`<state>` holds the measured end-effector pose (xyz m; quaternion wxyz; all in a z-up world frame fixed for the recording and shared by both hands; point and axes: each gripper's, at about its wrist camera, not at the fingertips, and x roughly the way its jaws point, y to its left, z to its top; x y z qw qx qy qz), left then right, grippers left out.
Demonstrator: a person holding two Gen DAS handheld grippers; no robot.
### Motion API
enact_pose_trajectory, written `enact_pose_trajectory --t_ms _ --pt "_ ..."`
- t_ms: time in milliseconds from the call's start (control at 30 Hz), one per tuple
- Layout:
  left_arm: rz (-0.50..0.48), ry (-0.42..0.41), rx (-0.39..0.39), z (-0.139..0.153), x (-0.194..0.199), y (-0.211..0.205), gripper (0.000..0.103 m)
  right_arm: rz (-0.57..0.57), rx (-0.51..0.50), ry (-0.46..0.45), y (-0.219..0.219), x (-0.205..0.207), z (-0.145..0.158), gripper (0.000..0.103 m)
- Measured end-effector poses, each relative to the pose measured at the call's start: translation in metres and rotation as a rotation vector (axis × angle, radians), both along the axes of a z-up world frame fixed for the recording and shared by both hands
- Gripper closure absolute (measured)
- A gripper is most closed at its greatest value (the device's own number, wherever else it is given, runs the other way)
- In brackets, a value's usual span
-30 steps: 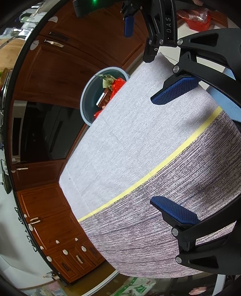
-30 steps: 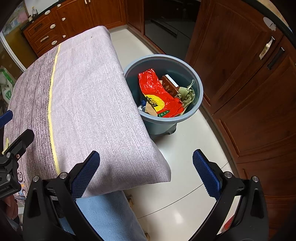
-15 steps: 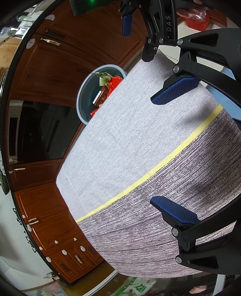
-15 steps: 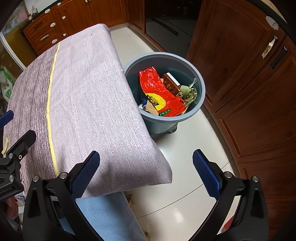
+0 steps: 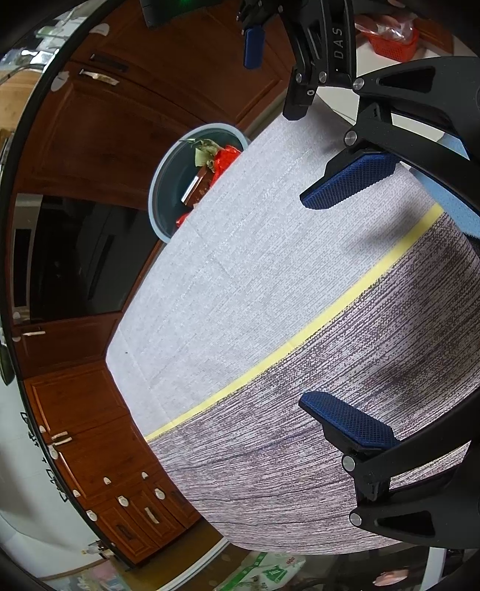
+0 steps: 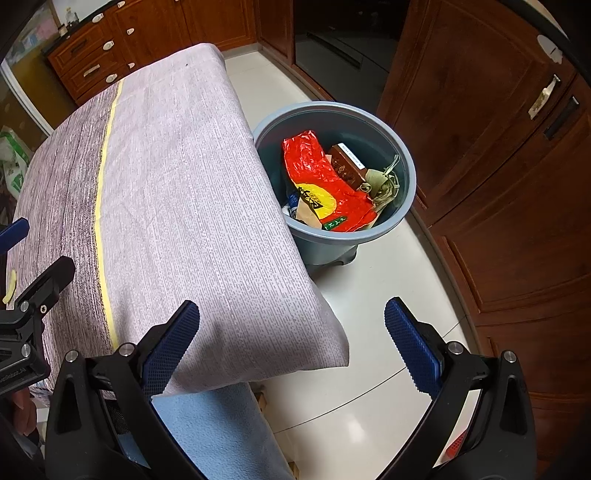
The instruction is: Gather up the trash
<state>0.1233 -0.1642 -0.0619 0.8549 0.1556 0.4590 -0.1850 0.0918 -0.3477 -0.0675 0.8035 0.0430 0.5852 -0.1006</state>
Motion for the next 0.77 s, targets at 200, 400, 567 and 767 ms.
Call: enact_pose_trajectory --t_ms 200,400,567,767 --pt "0.004 0.003 0.001 -0.0006 0.0005 0.0008 0.004 0.002 0.0 0.001 0.0005 0.0007 0.0007 0.007" --pt "0.011 0.006 0.002 -0.0008 0.0014 0.002 0.004 0.006 -0.003 0.002 0.0012 0.0022 0.0014 0.007" --pt "0.021 0.016 0.011 -0.0022 0.0031 0.004 0.004 0.008 -0.004 0.001 0.0009 0.0034 0.0017 0.007" --pt "0.039 0.038 0.012 -0.0044 0.0059 0.0079 0.004 0.01 -0.005 0.001 0.0003 0.0051 0.0027 0.007"
